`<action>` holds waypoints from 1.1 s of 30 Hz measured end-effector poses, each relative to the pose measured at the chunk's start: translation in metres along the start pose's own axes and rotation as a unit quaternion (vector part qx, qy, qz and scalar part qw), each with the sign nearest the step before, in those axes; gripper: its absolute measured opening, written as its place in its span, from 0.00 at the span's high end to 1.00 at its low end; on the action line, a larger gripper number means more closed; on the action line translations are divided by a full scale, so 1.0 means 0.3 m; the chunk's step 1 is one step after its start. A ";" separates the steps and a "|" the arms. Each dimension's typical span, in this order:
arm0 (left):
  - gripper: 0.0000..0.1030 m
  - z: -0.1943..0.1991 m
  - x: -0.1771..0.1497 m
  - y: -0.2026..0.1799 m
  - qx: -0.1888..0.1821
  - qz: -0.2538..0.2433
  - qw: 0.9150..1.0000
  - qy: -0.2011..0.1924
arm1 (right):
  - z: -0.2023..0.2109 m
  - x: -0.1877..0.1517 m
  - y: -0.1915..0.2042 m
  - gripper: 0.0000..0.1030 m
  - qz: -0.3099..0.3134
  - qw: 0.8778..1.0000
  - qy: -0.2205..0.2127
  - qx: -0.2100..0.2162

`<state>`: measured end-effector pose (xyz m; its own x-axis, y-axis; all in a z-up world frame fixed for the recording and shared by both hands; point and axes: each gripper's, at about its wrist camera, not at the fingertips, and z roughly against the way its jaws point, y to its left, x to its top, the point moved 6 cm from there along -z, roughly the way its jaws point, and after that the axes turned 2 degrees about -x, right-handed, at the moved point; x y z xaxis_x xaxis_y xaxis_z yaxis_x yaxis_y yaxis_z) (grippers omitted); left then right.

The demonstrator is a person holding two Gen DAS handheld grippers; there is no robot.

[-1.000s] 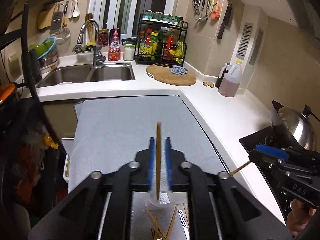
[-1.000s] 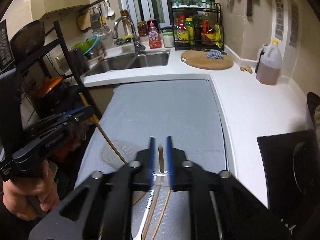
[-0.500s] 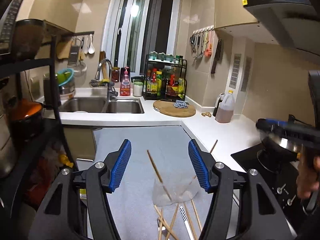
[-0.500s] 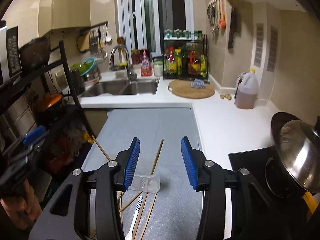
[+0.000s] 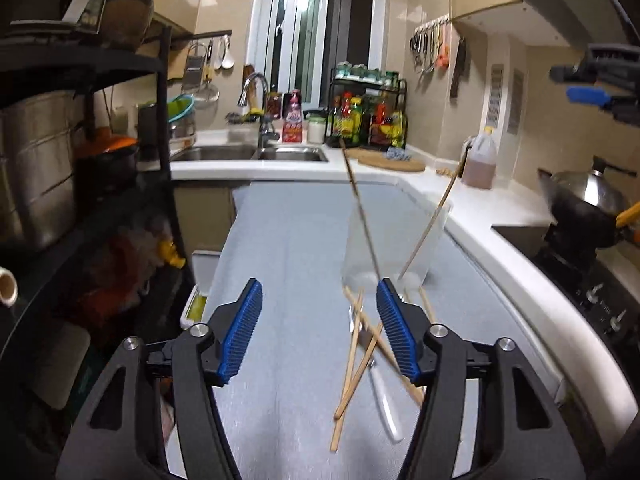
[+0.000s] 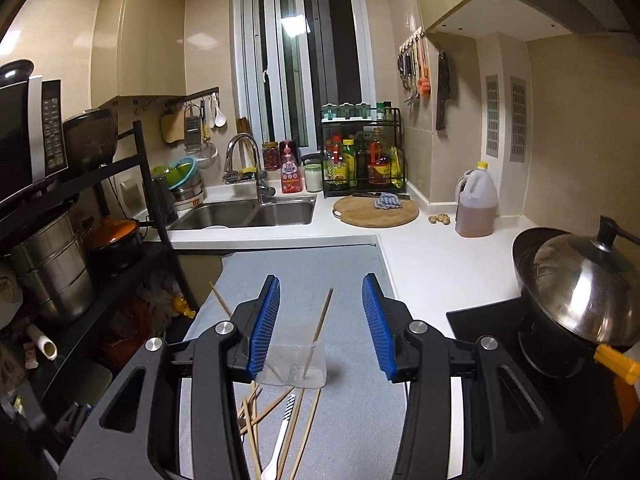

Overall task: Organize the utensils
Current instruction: 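Move both open grippers back to the remaining chopsticks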

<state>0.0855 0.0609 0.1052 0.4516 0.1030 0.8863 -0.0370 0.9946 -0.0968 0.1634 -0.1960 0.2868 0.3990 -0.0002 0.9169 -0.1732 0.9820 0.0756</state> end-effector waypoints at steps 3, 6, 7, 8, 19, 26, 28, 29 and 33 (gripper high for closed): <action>0.59 -0.009 -0.085 0.034 0.018 0.010 1.000 0.004 | 0.026 -0.086 -0.017 0.57 -0.004 1.000 -0.011 -0.001; 0.66 -0.035 -0.180 0.065 0.027 0.022 0.999 0.020 | 0.014 -0.230 -0.032 0.72 -0.024 1.000 0.000 0.012; 0.67 -0.042 -0.209 0.072 0.027 0.026 0.999 0.027 | 0.000 -0.288 -0.035 0.86 -0.030 0.999 0.007 0.018; 0.68 -0.052 -0.236 0.077 0.024 0.030 0.999 0.036 | -0.017 -0.361 -0.038 0.91 -0.036 0.999 0.017 0.024; 0.83 -0.146 -0.416 0.061 -0.033 0.056 0.993 0.098 | -0.222 -0.957 0.069 0.89 -0.077 0.985 0.146 0.044; 0.83 -0.168 -0.460 0.025 -0.036 0.043 0.993 0.106 | -0.264 -1.042 0.114 0.86 -0.049 0.984 0.166 0.040; 0.83 -0.175 -0.470 0.024 -0.032 0.045 0.992 0.111 | -0.274 -1.048 0.119 0.83 -0.044 0.984 0.171 0.038; 0.83 -0.176 -0.470 0.024 -0.031 0.045 0.992 0.110 | -0.273 -1.052 0.117 0.82 -0.045 0.983 0.172 0.038; 0.82 -0.177 -0.471 0.010 -0.027 0.032 0.994 0.106 | -0.286 -1.087 0.129 0.78 -0.028 0.982 0.186 0.018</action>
<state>0.0689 0.0488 -0.0445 0.6273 0.1553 0.7631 -0.0259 0.9835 -0.1788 0.1038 -0.1417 -0.0429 0.7091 0.0217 0.7047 -0.1710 0.9750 0.1420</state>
